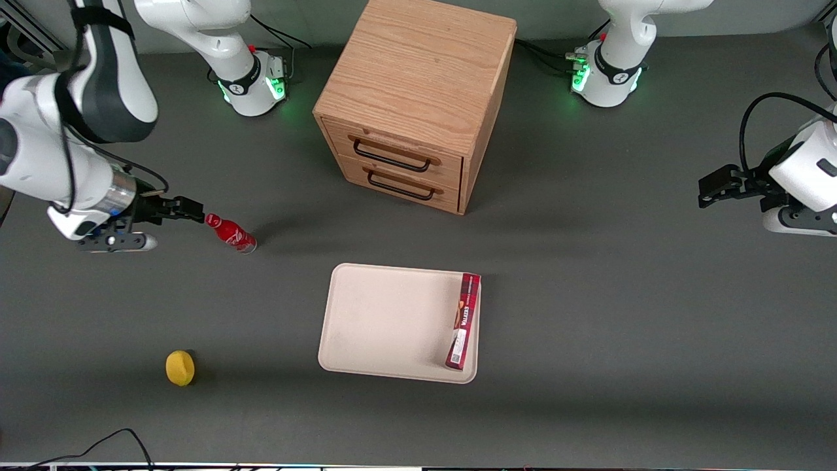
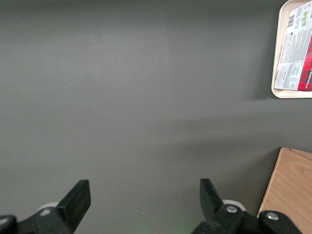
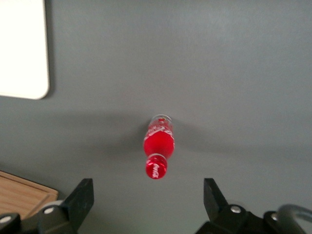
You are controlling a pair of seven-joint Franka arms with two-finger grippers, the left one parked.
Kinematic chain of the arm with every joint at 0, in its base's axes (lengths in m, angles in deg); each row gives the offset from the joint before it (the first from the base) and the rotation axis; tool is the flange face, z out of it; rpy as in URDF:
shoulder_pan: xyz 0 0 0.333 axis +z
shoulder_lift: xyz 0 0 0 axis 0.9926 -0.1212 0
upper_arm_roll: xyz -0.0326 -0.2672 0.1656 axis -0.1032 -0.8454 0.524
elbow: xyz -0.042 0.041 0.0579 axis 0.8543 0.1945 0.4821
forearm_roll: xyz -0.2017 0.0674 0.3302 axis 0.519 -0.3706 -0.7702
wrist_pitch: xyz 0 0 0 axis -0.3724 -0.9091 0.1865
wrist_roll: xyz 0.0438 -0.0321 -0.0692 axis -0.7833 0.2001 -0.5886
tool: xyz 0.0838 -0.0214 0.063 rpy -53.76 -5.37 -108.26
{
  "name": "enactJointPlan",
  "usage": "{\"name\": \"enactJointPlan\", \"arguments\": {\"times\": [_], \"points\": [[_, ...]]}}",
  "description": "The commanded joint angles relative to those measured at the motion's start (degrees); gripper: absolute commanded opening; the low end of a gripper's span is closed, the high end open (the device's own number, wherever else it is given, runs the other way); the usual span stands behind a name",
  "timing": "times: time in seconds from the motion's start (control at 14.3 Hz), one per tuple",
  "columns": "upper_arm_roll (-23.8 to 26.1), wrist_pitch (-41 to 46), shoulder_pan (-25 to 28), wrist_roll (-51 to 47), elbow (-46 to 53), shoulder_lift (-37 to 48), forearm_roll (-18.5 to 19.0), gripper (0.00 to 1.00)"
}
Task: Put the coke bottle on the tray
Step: 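Move the open right gripper down over the red Coca-Cola bottle's cap end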
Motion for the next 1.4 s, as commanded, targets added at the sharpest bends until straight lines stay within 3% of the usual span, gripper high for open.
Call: {"name": "enactJointPlan", "arguments": {"times": [0.0,0.49,1.19,1.33], "points": [[0.23,-3.97,-1.92,4.22,-8.03,6.57,-1.3,1.0],[2.16,-18.55,-2.18,4.14,-18.58,7.9,-1.13,0.98],[2.6,-28.06,-2.1,4.14,-22.8,5.61,-0.6,0.9],[2.6,-28.41,-2.1,4.14,-23.15,5.61,-0.6,0.83]]}}
